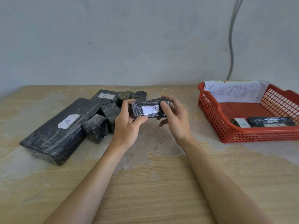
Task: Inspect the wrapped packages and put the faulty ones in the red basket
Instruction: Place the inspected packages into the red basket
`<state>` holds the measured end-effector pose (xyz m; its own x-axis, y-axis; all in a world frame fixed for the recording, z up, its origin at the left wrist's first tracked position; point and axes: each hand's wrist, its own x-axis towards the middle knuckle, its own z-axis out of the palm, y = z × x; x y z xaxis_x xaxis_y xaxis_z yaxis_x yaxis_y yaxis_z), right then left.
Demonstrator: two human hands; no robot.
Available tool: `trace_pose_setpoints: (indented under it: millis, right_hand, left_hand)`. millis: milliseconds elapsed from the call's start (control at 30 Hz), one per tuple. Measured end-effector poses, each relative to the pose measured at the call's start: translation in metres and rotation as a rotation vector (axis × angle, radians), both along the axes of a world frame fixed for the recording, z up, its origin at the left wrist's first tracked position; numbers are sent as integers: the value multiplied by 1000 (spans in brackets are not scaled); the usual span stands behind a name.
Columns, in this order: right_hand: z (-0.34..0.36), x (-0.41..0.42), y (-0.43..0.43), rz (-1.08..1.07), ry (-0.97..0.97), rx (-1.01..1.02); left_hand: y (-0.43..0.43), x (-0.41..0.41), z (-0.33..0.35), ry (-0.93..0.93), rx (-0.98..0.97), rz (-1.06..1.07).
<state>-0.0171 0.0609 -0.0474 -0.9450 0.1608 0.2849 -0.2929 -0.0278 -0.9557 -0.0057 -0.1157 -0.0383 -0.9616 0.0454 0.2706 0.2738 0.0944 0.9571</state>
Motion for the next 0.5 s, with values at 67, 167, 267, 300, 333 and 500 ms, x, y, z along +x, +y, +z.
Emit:
trace_pose_setpoints:
  millis: [67, 167, 267, 300, 333, 500]
  right_hand:
    - [-2, -2, -3, -17, 5, 10]
    - [-4, -4, -2, -10, 17, 29]
    - [-7, -5, -2, -22, 23, 71]
    - [-8, -6, -3, -34, 28, 91]
    - [-9, -7, -4, -46, 39, 108]
    - [-6, -6, -8, -101, 129, 165]
  left_hand:
    - [-1, -3, -4, 25, -53, -10]
    - [-5, -6, -8, 7, -51, -55]
    - [-4, -9, -10, -49, 63, -100]
    - [-3, -9, -11, -64, 103, -107]
    - [-1, -10, -11, -72, 127, -104]
    - [4, -11, -13, -55, 167, -77]
